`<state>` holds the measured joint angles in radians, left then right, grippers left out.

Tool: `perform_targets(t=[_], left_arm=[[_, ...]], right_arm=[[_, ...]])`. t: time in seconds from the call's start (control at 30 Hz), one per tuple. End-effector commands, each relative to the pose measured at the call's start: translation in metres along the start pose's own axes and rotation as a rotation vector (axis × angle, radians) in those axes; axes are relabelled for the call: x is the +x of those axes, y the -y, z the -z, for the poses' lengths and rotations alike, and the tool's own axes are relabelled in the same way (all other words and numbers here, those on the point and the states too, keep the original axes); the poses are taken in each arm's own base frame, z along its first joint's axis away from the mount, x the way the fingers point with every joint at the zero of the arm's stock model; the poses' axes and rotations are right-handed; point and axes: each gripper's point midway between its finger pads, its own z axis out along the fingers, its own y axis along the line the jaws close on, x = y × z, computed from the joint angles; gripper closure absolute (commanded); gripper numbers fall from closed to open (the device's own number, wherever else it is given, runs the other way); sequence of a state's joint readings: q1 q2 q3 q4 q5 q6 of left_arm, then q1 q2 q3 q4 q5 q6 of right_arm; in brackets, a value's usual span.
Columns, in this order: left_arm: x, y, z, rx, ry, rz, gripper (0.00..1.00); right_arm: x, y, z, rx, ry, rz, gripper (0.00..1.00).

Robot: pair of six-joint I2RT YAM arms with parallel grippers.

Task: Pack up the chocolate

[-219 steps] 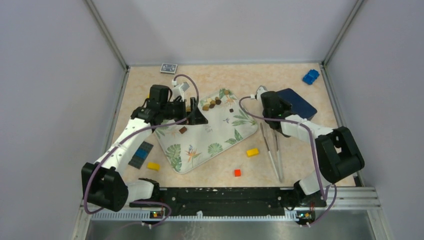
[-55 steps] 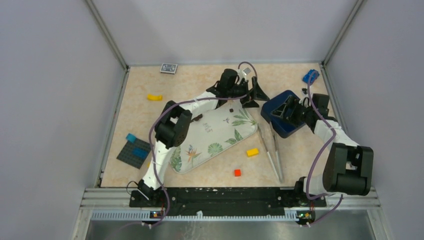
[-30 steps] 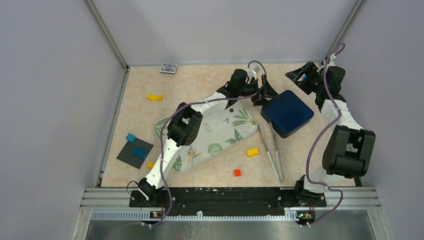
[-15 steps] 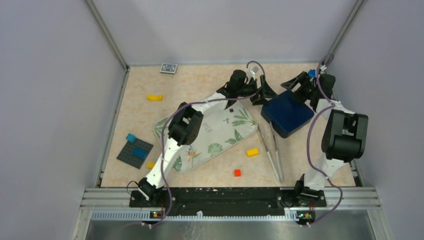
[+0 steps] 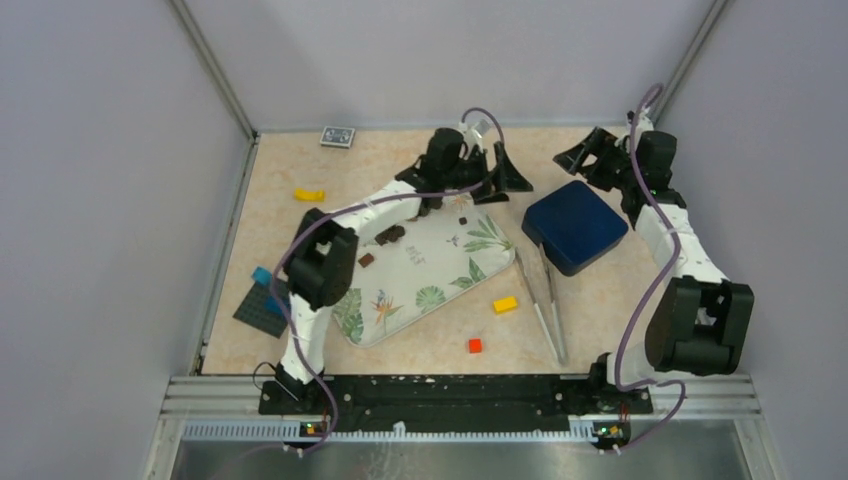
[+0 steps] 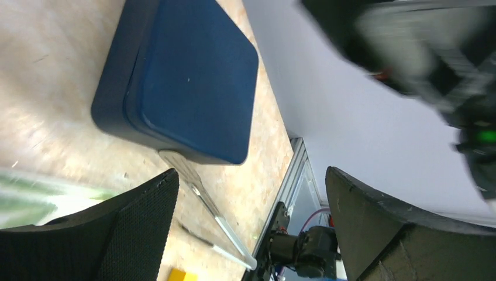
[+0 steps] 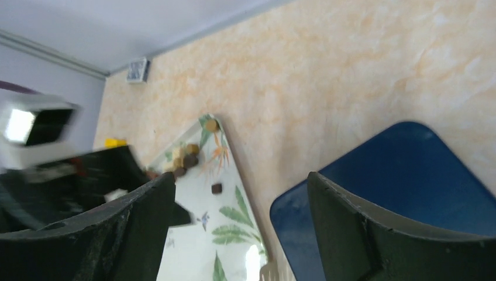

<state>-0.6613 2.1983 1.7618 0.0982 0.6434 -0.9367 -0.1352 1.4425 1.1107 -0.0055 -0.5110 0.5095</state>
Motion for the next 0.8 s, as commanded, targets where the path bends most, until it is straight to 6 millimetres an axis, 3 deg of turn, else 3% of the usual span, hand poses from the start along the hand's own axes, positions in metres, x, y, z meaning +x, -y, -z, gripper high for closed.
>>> perform_targets(t=[0.0, 0.03, 0.2, 0.27, 0.33, 0.43, 0.5, 0.57, 0.67, 0.77], left_arm=[[-0.047, 0.051, 0.087, -0.043, 0.213, -0.165, 0.01], [-0.051, 0.054, 0.101, -0.061, 0.238, -0.183, 0.01], [-0.039, 0.026, 0.160, -0.223, 0.279, -0.200, 0.01], [-0.033, 0.021, 0.178, -0.269, 0.295, -0.209, 0.01], [-0.021, 0.019, 0.190, -0.290, 0.297, -0.218, 0.01], [-0.006, 0.016, 0.204, -0.313, 0.305, -0.222, 0.01], [0.004, 0.008, 0.211, -0.341, 0.296, -0.215, 0.01], [0.014, 0.001, 0.219, -0.372, 0.296, -0.200, 0.01], [0.026, -0.004, 0.228, -0.391, 0.295, -0.197, 0.01], [0.031, -0.003, 0.235, -0.406, 0.297, -0.208, 0.01]], right_arm=[[0.041, 0.005, -0.007, 0.053, -0.118, 0.047, 0.19], [0.042, -0.002, -0.011, 0.046, -0.125, 0.064, 0.19], [0.035, -0.032, -0.024, 0.008, -0.121, 0.097, 0.19], [0.042, -0.029, -0.032, 0.017, -0.134, 0.091, 0.19], [0.059, -0.020, -0.043, 0.036, -0.168, 0.080, 0.19], [0.103, 0.004, -0.061, 0.084, -0.262, 0.058, 0.19], [0.130, 0.018, -0.066, 0.113, -0.317, 0.035, 0.20], [0.143, 0.027, -0.068, 0.139, -0.334, 0.026, 0.20], [0.126, 0.019, -0.070, 0.133, -0.306, 0.037, 0.20], [0.070, -0.014, -0.066, 0.101, -0.200, 0.087, 0.19]])
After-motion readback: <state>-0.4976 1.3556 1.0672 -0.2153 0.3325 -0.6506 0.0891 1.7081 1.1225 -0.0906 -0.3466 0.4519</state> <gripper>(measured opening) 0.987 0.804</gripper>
